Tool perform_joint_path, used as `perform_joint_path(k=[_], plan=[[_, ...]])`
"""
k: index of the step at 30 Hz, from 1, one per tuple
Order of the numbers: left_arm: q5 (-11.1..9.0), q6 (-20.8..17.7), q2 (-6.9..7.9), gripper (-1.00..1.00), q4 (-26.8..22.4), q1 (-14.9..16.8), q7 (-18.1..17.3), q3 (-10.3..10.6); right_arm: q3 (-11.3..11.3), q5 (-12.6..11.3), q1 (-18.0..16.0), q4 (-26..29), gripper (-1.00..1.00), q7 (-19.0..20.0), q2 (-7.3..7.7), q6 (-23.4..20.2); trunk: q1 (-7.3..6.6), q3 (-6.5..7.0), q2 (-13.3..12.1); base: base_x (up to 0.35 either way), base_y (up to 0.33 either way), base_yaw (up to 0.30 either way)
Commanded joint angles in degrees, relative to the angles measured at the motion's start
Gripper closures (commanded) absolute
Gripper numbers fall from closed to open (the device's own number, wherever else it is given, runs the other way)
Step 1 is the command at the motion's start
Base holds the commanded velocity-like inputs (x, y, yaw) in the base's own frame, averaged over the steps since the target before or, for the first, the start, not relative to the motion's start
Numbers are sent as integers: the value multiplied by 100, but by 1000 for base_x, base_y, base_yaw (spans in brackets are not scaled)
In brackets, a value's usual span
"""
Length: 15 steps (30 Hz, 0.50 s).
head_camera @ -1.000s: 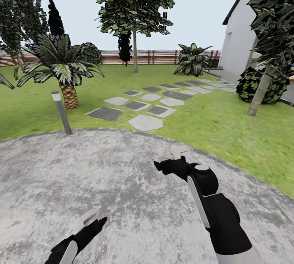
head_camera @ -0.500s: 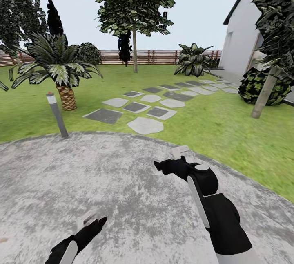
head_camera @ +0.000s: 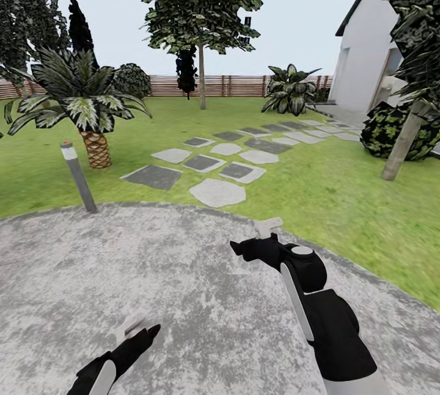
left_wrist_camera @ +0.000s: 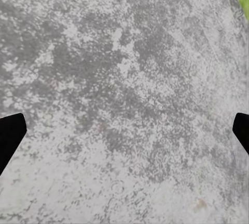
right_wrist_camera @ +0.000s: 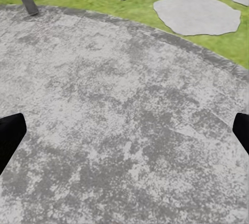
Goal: Take the three Easter eggs out of the wicker basket on the lawn in the garden, then place them on the lawn next to a single tree (choose any tree) so that all three eggs are next to the same tree and none are left in the basket.
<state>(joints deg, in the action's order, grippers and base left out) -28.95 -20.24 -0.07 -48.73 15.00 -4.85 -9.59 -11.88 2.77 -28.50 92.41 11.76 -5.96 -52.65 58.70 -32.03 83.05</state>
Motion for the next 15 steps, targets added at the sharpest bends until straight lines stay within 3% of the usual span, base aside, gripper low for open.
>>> perform_joint_path(k=[1,15], plan=[[-42,-41,-2,-100,-5,3,-16,-16,1,30,-5,4,-100,25,-2,-26,3,-6,3,327,0,0],[-41,-41,-2,-100,-5,3,-16,-16,1,30,-5,4,-100,28,-2,-26,3,-6,3,327,0,0]])
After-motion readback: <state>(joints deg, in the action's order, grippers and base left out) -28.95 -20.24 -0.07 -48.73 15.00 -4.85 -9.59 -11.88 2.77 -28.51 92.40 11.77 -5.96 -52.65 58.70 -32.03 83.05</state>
